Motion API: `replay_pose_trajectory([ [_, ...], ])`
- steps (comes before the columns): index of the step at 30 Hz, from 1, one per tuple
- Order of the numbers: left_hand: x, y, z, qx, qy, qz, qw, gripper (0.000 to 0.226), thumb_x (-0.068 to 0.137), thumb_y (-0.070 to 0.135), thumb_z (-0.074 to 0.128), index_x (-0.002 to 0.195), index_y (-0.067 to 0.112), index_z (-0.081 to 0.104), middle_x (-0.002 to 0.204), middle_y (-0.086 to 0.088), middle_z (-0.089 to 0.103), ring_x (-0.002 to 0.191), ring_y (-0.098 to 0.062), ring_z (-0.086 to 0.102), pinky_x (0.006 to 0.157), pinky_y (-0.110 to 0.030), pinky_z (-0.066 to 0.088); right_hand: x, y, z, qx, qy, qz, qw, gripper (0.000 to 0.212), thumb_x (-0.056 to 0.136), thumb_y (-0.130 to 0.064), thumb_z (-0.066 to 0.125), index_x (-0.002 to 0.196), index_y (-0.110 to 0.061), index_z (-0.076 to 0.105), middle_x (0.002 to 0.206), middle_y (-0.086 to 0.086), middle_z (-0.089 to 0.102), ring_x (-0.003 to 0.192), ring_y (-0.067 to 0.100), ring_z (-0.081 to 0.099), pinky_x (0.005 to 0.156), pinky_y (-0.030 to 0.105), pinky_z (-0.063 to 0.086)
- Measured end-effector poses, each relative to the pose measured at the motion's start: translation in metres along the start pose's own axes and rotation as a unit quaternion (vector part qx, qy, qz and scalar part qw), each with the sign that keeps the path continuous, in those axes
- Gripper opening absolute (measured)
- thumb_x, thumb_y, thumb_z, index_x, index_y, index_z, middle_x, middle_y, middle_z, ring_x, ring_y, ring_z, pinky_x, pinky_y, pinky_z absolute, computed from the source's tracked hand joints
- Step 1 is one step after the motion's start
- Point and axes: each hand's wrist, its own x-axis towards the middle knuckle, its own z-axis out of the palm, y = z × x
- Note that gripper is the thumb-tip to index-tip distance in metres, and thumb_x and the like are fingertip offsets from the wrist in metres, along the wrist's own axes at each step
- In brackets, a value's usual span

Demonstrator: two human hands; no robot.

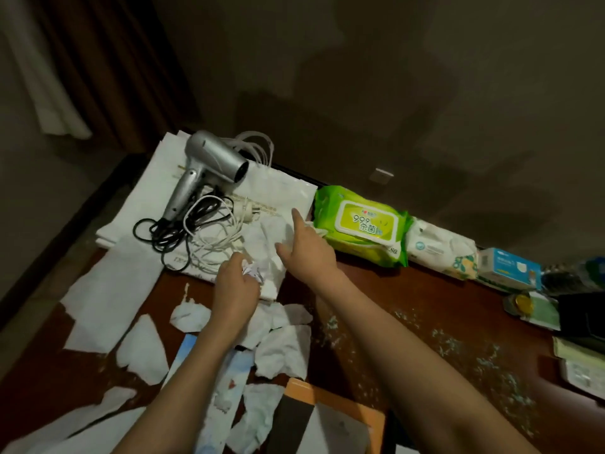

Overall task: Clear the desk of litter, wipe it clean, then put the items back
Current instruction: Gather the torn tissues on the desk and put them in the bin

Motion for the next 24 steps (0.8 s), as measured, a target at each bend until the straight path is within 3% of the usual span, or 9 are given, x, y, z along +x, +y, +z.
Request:
replay_pose_trajectory([
  [3,0.001,-0.006,-0.010,0.005,0.013,-0.023,1.000,0.017,0.085,0.002,0.046,0.075,0.010,0.035,0.083,-0.015,0.044,0.074,-0.027,0.041,0.053,-0.032,0.022,0.011,-0.002,0.015,-0.103,-0.029,0.071,0.992,0.080,0.094,-0.052,0.047,0.149,-0.007,0.011,0.121,0.015,0.059,0.103,0.032,0.061,0.064,0.034,0.039],
  [5,0.003,-0.008,-0.015,0.007,0.021,-0.025,0.999,0.018,0.086,0.011,0.054,0.078,0.008,0.037,0.084,-0.014,0.044,0.075,-0.026,0.040,0.056,-0.032,0.022,0.012,-0.001,0.023,-0.123,-0.036,0.092,0.988,0.069,0.094,-0.049,0.049,0.141,-0.004,0.024,0.121,0.015,0.059,0.105,0.030,0.061,0.066,0.034,0.040],
  [9,0.008,-0.005,-0.021,-0.002,0.021,-0.027,0.999,0.031,0.088,0.031,0.062,0.075,0.014,0.040,0.081,-0.008,0.044,0.076,-0.023,0.042,0.057,-0.031,0.024,0.009,0.004,0.033,-0.161,-0.079,0.040,0.983,0.036,0.101,-0.031,0.040,0.124,-0.003,0.042,0.131,0.023,0.048,0.108,0.034,0.058,0.076,0.037,0.045],
  [13,0.011,-0.009,-0.020,0.007,0.035,-0.007,0.999,0.028,0.090,0.025,0.060,0.073,0.007,0.048,0.078,-0.010,0.050,0.076,-0.024,0.046,0.060,-0.031,0.025,0.001,0.014,0.034,-0.082,-0.050,0.005,0.995,0.028,0.099,-0.024,0.041,0.105,0.000,0.054,0.118,0.022,0.050,0.095,0.038,0.057,0.064,0.034,0.031],
  [16,0.011,-0.006,-0.016,0.001,0.026,-0.004,1.000,0.040,0.087,0.013,0.058,0.056,0.016,0.033,0.064,-0.004,0.042,0.065,-0.021,0.040,0.055,-0.033,0.020,-0.011,0.018,0.026,-0.025,-0.040,-0.027,0.999,0.021,0.094,-0.021,0.049,0.085,-0.003,0.050,0.106,0.020,0.050,0.089,0.039,0.054,0.064,0.037,0.030],
  [19,0.008,0.003,-0.013,0.000,0.010,-0.002,1.000,0.034,0.081,0.005,0.058,0.060,0.009,0.031,0.064,-0.007,0.038,0.059,-0.019,0.033,0.050,-0.029,0.023,-0.014,0.017,0.017,0.014,-0.023,-0.027,0.999,0.017,0.090,-0.014,0.054,0.098,-0.001,0.047,0.104,0.020,0.053,0.091,0.041,0.054,0.068,0.040,0.037],
  [24,-0.001,0.006,-0.014,-0.010,-0.001,-0.013,1.000,0.016,0.077,0.001,0.057,0.071,0.006,0.043,0.072,-0.011,0.048,0.064,-0.021,0.041,0.053,-0.029,0.029,0.007,0.002,0.021,0.026,-0.017,-0.032,0.999,0.055,0.090,-0.010,0.052,0.141,-0.009,0.030,0.116,0.020,0.055,0.099,0.041,0.057,0.069,0.039,0.041],
])
